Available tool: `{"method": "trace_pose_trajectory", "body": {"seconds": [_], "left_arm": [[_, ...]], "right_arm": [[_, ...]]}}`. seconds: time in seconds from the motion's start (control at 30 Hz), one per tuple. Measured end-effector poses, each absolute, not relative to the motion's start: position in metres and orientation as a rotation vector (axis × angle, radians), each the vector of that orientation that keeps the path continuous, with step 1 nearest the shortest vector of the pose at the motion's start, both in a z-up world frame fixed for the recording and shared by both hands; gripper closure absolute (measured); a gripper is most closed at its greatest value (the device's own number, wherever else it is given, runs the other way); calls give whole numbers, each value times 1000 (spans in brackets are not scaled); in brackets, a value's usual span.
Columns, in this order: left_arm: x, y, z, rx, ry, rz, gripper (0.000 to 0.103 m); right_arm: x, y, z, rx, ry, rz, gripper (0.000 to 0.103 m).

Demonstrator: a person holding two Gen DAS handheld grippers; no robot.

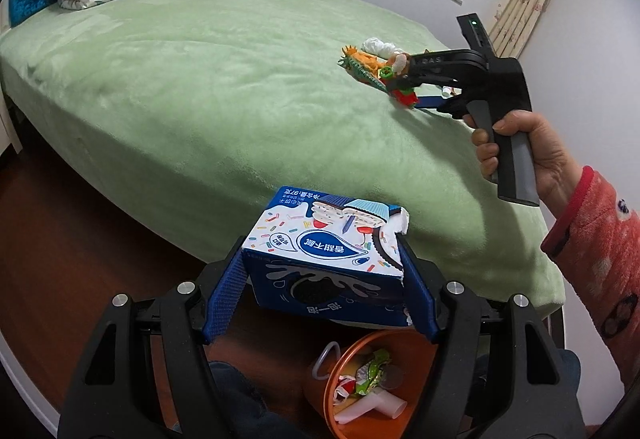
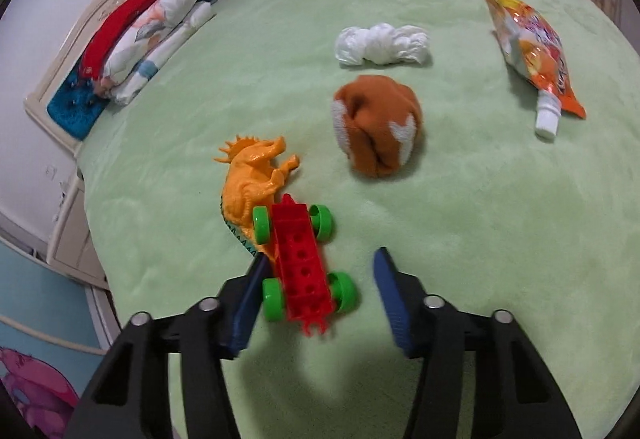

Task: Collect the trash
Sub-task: 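Grasp the red-green toy car with the right tool while the left tool holds the carton, then carry carton and toy car over the orange bucket and open both tools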

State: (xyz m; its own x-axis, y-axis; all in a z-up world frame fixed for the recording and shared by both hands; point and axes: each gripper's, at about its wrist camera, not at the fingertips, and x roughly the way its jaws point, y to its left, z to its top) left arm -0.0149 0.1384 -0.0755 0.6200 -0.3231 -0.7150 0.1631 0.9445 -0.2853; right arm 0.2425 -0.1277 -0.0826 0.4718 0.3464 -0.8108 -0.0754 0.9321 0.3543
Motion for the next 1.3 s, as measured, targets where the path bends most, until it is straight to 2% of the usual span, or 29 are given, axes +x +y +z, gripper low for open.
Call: {"method": "trace_pose_trajectory", "body": {"seconds": [0.33, 0.83, 1.03, 1.3], "left_arm": [[-17, 125, -74, -184, 859, -310, 35], [-38, 69, -68, -86, 867, -400, 35], [-54, 40, -85, -24, 917, -446, 35], [-73, 11, -127, 39, 1036, -469, 35]], "right_arm": [[202, -159, -64, 286, 995, 288, 63], [34, -231, -21, 261, 871, 340, 63], [-39, -243, -36, 218, 881, 336, 63], [-99, -242, -87, 222, 989, 332, 63]]}}
